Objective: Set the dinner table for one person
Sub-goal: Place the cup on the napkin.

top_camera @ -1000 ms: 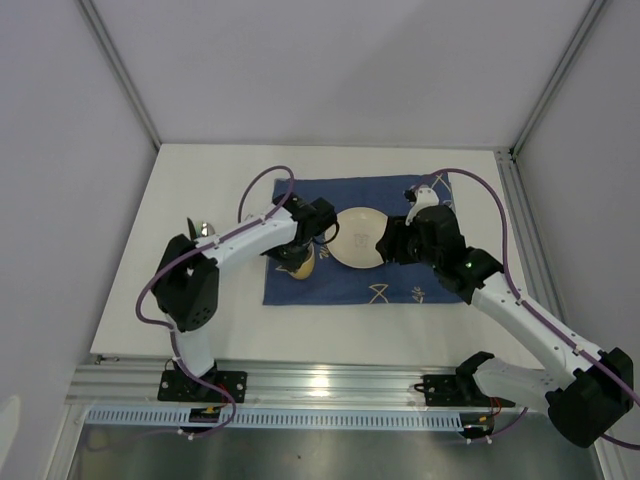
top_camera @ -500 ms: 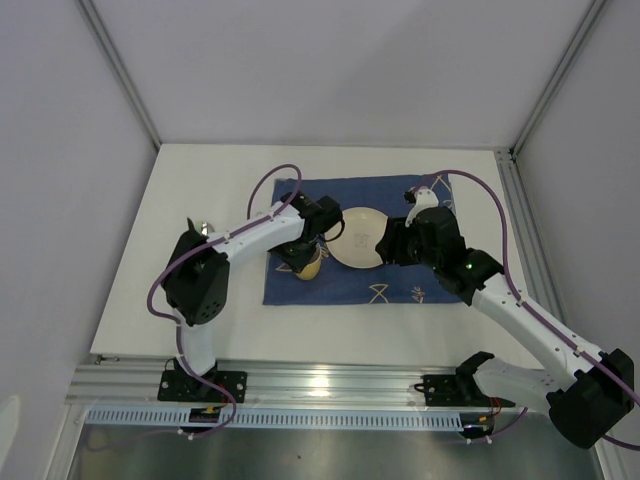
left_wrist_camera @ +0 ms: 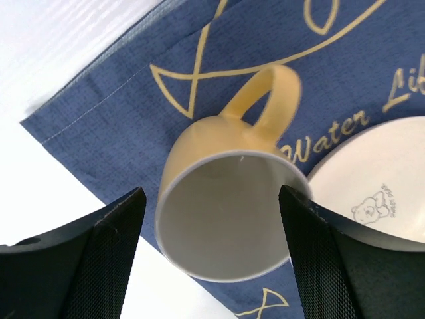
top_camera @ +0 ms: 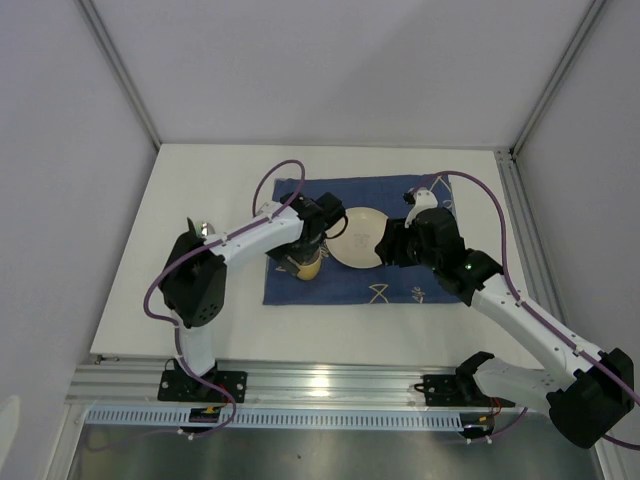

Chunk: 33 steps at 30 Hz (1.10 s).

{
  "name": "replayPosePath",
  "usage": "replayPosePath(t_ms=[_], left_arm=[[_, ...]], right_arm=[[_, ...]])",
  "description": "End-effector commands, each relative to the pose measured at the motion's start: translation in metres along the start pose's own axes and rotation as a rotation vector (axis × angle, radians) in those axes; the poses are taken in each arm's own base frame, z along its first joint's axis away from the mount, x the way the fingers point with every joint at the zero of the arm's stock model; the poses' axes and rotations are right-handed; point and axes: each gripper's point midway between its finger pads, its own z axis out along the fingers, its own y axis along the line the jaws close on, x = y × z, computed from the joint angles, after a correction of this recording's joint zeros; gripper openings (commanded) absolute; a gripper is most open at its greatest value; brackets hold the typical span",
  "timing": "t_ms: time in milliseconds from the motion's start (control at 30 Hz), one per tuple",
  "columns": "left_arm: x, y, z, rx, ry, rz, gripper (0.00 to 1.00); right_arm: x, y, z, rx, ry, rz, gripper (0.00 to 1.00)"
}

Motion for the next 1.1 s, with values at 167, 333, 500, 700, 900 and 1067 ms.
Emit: replayPosePath(t_ms=[167, 333, 500, 700, 900, 1067], left_arm=[[-0.036, -0.023, -0.062, 0.177, -0.087, 0.040, 0.85], [-0.058, -0.022, -0.085, 0.249, -0.137, 0.038, 0.85], [-0.096, -0.021, -0.109, 0.331, -0.276, 0.056, 0.85], [-0.162, -0.023, -0.121, 0.398, -0.610, 0.174, 0.86], [-0.200, -0.016, -0.096, 0.335, -0.741, 0.425, 0.89], [-0.220, 0.002, -0.054, 0.243, -0.651, 0.586, 0.88]], right_arm=[[-0.010, 0.002, -0.002, -0.004, -0.040, -0.027, 0.57], [-0.011, 0.000, -0.002, 0.009, -0.043, -0.027, 0.59], [-0.013, 0.000, -0.001, 0.015, -0.045, -0.022, 0.59], [-0.014, -0.001, -0.001, 0.021, -0.051, -0.017, 0.59], [-0.014, 0.000, 0.000, 0.015, -0.052, -0.011, 0.59], [-0.011, 0.000, 0.002, 0.014, -0.042, -0.008, 0.59]])
